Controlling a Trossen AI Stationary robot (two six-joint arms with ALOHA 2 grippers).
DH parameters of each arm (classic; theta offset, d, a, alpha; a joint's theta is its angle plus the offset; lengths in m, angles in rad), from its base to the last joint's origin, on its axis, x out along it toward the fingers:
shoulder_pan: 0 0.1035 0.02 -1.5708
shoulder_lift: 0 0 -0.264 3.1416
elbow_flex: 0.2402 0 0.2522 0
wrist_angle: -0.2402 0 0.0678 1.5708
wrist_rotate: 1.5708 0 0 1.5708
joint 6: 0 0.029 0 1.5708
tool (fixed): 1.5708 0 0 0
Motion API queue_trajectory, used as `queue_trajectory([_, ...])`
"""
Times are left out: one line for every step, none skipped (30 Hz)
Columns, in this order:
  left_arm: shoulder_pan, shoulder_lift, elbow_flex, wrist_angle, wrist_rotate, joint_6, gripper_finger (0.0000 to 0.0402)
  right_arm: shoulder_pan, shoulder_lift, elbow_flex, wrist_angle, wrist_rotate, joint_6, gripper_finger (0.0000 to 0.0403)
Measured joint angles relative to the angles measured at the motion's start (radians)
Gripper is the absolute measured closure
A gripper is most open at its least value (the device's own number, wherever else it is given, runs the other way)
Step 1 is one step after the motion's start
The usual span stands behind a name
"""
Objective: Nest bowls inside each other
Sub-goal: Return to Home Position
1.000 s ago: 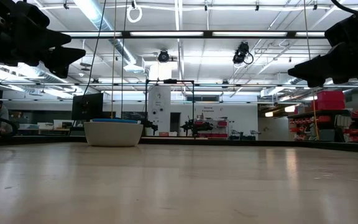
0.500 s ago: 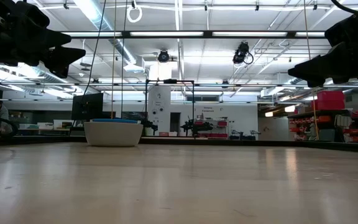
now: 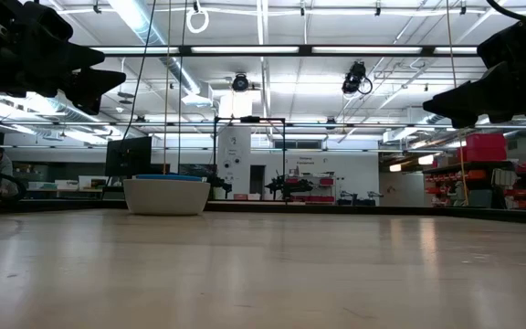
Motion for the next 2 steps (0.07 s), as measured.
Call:
queue_trajectory([0.000, 0.000, 0.000, 0.000, 0.000, 0.000, 0.0171, 0.000, 0.000, 0.000, 0.000, 0.000, 0.000, 0.0270])
queue_trajectory([0.000, 0.000, 0.000, 0.000, 0.000, 0.000, 0.0171, 0.000, 0.000, 0.000, 0.000, 0.000, 0.000, 0.0272])
